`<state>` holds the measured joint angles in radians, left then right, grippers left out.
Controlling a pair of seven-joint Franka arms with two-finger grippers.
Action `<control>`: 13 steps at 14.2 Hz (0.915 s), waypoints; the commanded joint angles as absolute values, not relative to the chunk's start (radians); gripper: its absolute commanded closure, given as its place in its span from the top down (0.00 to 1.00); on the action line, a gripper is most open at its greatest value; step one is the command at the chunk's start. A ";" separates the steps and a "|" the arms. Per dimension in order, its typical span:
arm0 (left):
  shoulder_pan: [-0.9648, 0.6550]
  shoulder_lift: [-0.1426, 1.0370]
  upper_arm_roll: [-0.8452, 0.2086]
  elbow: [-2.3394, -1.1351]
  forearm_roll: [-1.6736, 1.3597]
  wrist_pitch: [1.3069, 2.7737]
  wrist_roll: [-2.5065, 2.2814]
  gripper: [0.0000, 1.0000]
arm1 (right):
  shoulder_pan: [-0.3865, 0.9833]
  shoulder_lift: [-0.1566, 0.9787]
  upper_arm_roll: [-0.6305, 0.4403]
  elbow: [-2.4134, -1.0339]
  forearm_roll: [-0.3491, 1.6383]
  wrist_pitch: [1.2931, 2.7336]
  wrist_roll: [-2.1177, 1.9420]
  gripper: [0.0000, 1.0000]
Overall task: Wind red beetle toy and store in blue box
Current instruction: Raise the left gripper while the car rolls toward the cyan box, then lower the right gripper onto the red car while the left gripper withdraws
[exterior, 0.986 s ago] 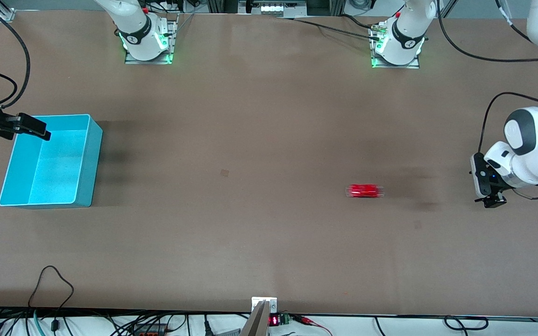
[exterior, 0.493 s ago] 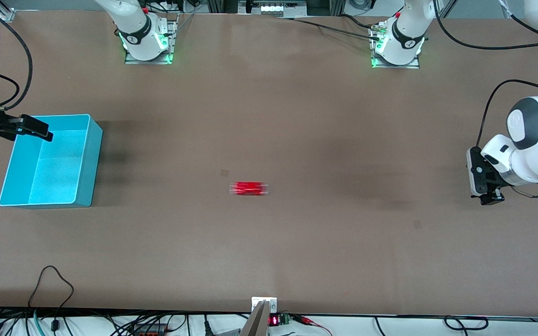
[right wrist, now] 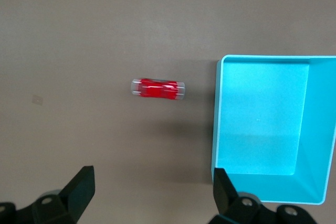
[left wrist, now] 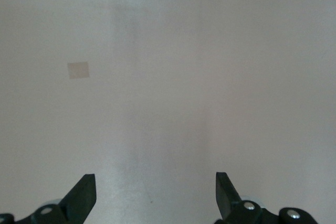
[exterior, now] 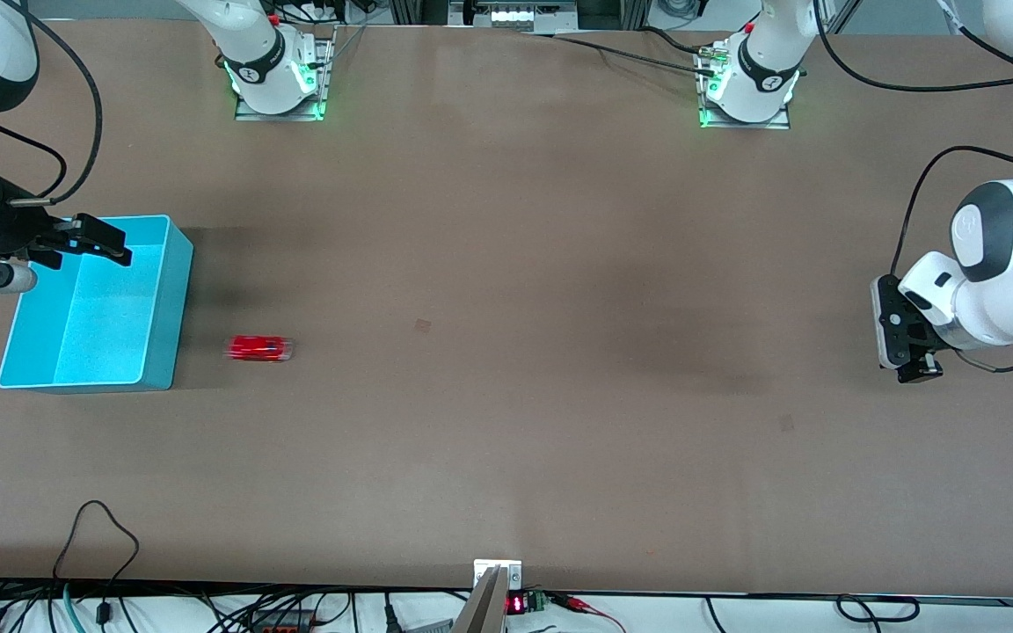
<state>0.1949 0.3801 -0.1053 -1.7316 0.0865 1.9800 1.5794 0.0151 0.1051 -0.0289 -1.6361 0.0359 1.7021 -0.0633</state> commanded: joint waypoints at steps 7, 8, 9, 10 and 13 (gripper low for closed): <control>0.158 0.380 -0.110 -1.603 0.101 1.803 1.395 1.00 | 0.009 0.114 0.030 -1.796 0.048 1.736 -0.127 1.00; 0.153 0.380 -0.112 -1.577 0.101 1.763 1.338 1.00 | -0.020 0.110 0.056 -1.845 0.046 1.771 -0.197 1.00; 0.140 0.382 -0.121 -1.537 0.101 1.719 1.271 1.00 | -0.059 0.107 0.089 -1.915 0.048 1.837 -0.294 1.00; 0.135 0.382 -0.127 -1.504 0.101 1.673 1.205 1.00 | -0.090 0.103 0.109 -1.977 0.046 1.906 -0.377 1.00; 0.115 0.382 -0.149 -1.424 0.089 1.556 0.973 1.00 | -0.138 0.103 0.133 -2.115 0.032 2.092 -0.611 1.00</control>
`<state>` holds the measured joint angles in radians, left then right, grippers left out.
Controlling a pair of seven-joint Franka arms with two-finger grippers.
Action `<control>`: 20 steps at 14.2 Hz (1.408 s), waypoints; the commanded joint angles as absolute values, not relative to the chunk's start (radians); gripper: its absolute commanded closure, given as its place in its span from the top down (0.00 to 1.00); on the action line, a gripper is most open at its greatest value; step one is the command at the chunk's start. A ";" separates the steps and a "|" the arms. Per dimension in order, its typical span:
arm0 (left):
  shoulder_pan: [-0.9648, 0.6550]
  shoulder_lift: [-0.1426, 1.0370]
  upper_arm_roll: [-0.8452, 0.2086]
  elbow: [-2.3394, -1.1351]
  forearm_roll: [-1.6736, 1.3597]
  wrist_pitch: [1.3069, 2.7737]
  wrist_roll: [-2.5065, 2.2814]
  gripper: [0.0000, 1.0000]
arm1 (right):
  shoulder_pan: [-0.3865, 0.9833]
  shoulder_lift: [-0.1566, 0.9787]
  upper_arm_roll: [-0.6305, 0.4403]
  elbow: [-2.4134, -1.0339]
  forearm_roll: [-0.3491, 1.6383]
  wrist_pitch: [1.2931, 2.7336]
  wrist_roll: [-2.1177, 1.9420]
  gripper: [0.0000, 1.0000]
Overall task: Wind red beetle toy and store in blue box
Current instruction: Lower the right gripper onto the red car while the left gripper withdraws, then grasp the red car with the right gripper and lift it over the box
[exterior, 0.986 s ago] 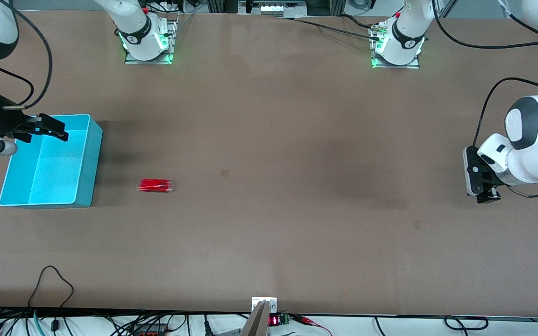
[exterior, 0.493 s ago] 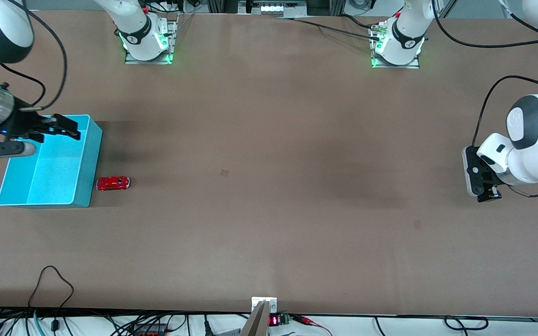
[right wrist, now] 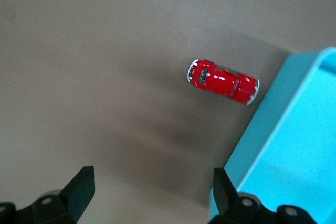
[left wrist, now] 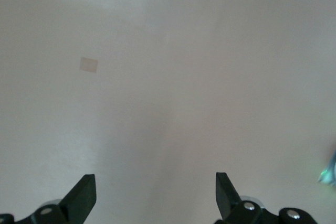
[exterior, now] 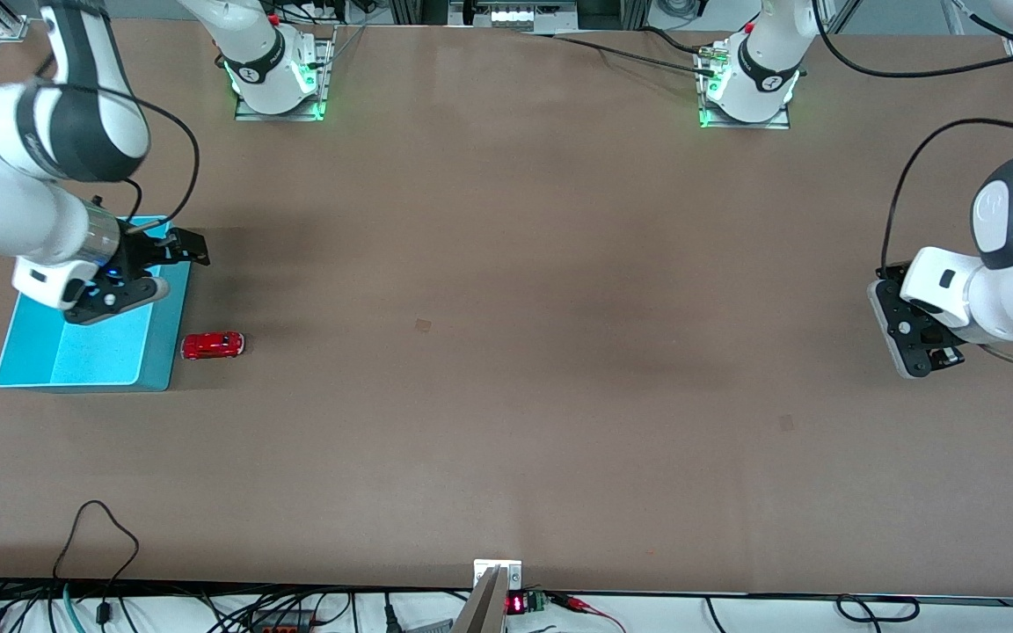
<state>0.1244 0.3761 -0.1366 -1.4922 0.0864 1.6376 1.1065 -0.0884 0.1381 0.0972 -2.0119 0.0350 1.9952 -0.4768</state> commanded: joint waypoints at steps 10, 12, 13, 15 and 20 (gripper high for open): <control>0.057 0.281 -0.220 -1.360 0.038 1.357 0.213 1.00 | -0.178 0.377 0.141 -2.114 -0.278 2.571 -1.176 1.00; -0.009 0.157 -0.122 -1.524 0.037 1.561 0.117 1.00 | -0.176 0.416 0.141 -2.074 -0.276 2.572 -1.245 1.00; -0.046 0.096 -0.070 -1.605 0.029 1.651 0.024 1.00 | -0.178 0.432 0.141 -2.069 -0.275 2.572 -1.253 1.00; -0.058 0.048 -0.032 -1.681 0.029 1.700 -0.014 1.00 | -0.173 0.460 0.141 -2.069 -0.276 2.595 -1.255 1.00; -0.048 0.021 -0.044 -1.713 0.012 1.701 -0.008 1.00 | -0.167 0.505 0.141 -2.077 -0.273 2.631 -1.253 1.00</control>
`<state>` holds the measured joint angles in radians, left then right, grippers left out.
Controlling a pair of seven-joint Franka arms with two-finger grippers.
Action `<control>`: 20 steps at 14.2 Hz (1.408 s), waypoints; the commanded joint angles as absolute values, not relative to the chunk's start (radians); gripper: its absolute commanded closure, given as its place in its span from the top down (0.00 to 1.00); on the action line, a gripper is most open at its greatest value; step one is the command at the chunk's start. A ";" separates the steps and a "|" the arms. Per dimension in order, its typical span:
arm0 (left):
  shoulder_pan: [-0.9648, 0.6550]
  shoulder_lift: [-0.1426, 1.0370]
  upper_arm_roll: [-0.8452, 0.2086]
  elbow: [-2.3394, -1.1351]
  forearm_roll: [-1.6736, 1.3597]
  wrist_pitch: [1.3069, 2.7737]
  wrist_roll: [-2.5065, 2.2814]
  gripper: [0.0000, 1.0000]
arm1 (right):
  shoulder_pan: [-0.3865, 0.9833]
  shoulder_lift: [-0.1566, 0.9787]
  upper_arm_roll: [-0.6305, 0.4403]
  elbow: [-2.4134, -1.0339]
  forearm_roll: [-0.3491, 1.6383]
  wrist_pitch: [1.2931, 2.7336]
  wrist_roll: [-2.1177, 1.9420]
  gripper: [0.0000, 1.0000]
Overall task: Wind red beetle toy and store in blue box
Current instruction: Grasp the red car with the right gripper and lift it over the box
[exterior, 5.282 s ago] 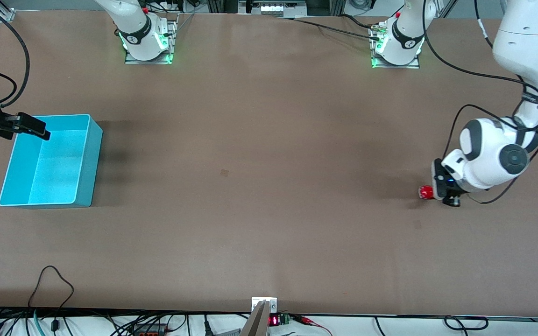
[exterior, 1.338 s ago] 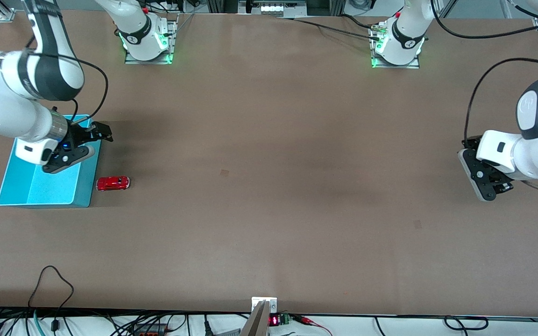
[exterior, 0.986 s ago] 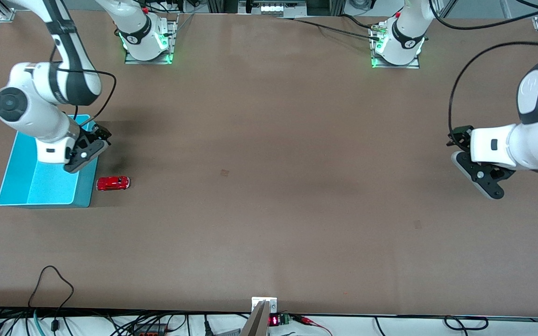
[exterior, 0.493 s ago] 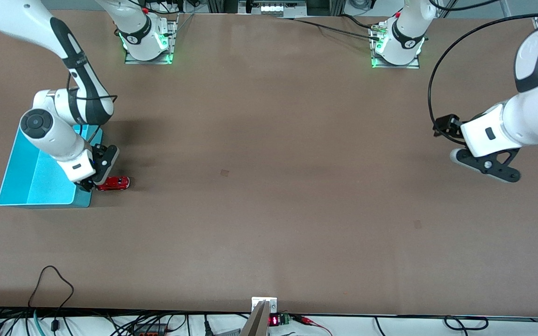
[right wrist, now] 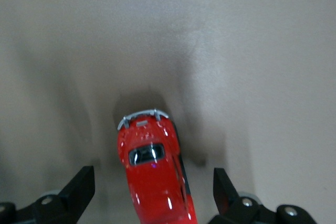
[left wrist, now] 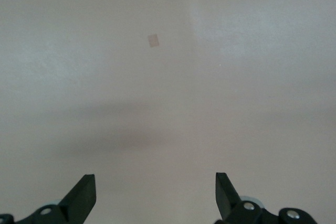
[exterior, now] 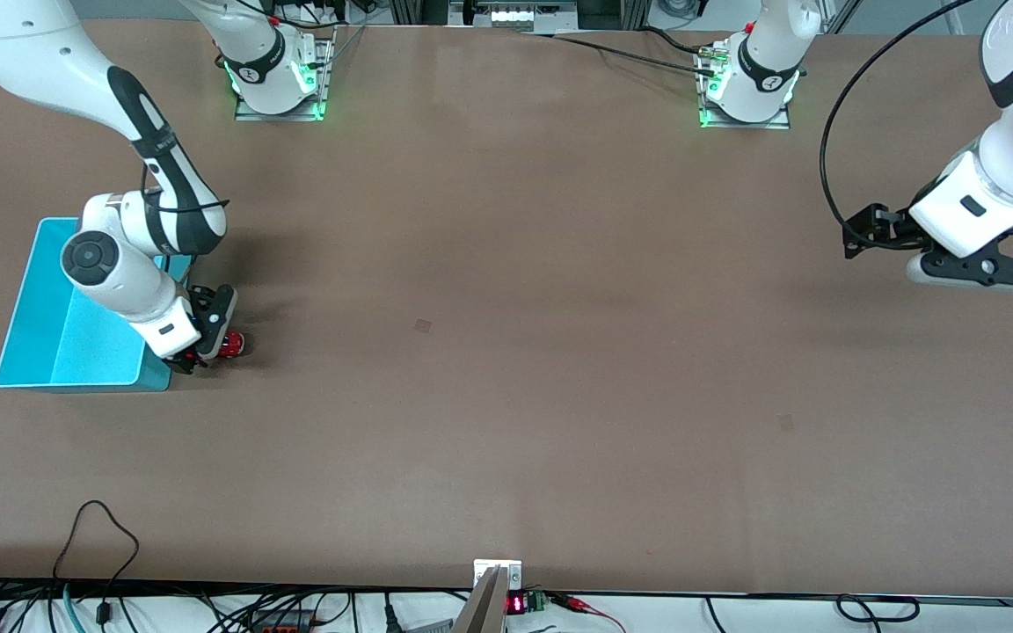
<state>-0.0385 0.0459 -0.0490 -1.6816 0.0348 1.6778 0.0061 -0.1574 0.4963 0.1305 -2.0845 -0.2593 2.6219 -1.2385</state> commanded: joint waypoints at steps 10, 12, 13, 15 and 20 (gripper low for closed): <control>-0.049 0.021 -0.049 -1.707 -0.002 1.694 -0.003 1.00 | -0.135 0.482 0.155 -2.039 -0.207 2.599 -1.033 0.00; -0.049 0.021 -0.048 -1.707 -0.002 1.690 -0.003 1.00 | -0.104 0.469 0.163 -1.976 -0.204 2.490 -0.842 0.00; -0.048 0.021 -0.048 -1.707 -0.002 1.690 -0.003 1.00 | -0.086 0.453 0.163 -1.933 -0.175 2.405 -0.722 0.00; -0.048 0.020 -0.049 -1.707 -0.002 1.681 -0.003 1.00 | -0.060 0.413 0.163 -1.858 -0.067 2.248 -0.590 0.00; -0.048 0.020 -0.048 -1.704 -0.002 1.675 -0.003 1.00 | -0.051 0.301 0.040 -1.858 -0.017 2.114 -0.274 0.00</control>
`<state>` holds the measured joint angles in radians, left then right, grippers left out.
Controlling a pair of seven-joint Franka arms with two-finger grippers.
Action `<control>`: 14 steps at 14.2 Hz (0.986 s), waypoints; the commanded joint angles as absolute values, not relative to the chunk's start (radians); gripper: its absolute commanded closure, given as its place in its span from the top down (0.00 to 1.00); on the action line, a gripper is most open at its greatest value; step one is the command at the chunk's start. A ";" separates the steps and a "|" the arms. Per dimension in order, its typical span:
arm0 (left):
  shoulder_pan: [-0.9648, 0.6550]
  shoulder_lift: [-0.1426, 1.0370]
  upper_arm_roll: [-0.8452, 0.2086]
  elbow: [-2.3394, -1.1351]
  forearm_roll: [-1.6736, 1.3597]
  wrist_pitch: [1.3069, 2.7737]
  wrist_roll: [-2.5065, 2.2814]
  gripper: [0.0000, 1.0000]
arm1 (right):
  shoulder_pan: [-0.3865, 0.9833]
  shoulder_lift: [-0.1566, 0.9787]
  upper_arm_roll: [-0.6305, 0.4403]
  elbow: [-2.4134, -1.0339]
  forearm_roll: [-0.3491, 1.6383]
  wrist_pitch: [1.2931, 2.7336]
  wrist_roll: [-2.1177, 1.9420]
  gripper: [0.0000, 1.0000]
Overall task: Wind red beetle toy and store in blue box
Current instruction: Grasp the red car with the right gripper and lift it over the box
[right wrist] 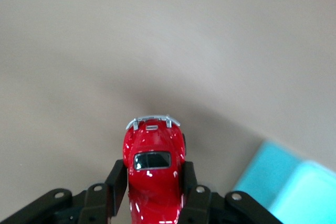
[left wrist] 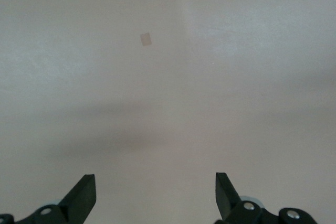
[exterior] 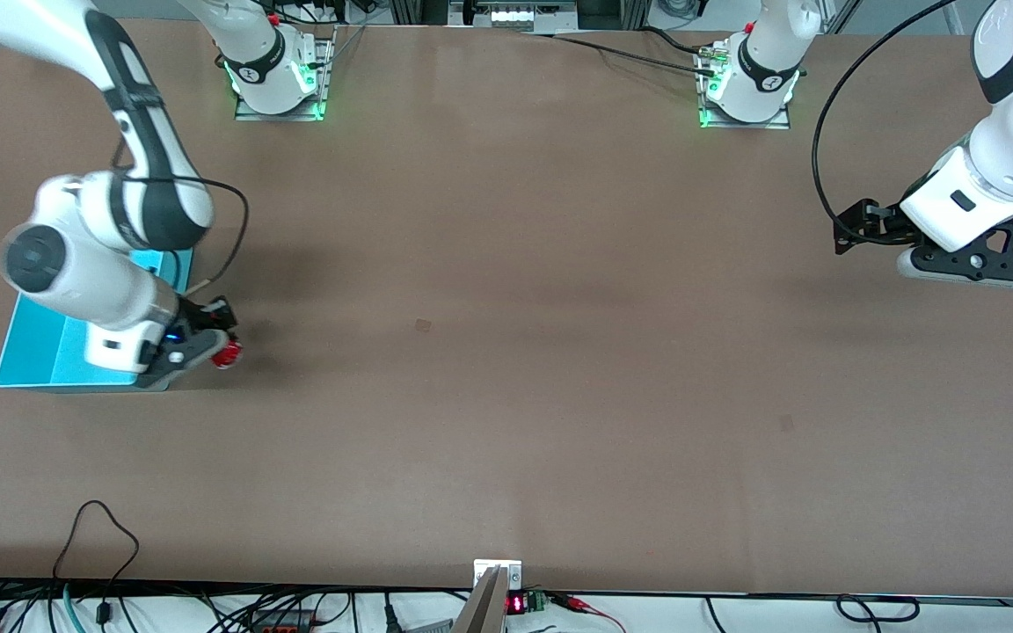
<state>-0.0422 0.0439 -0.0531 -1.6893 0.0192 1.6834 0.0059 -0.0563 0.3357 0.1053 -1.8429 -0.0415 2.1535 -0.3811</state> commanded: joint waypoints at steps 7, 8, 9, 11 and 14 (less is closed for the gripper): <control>-0.048 0.021 -0.048 -1.706 -0.002 1.675 -0.003 1.00 | -0.063 0.298 -0.190 -1.937 -0.021 2.114 -0.230 0.00; -0.048 0.021 -0.048 -1.704 -0.002 1.675 -0.003 1.00 | -0.066 0.307 -0.198 -1.960 -0.026 2.150 -0.236 0.00; -0.048 0.021 -0.048 -1.704 -0.002 1.675 -0.003 1.00 | -0.078 0.328 -0.202 -1.991 -0.031 2.225 -0.248 0.00; -0.048 0.020 -0.048 -1.704 -0.002 1.675 -0.003 1.00 | -0.083 0.362 -0.209 -2.072 -0.031 2.368 -0.261 0.00; -0.048 0.020 -0.048 -1.704 -0.002 1.675 -0.003 1.00 | -0.103 0.408 -0.210 -2.124 -0.031 2.471 -0.261 0.00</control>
<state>-0.0422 0.0439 -0.0530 -1.6899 0.0192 1.6823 0.0058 -0.0824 0.3998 -0.2112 -2.0921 -0.0368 2.4164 -0.2530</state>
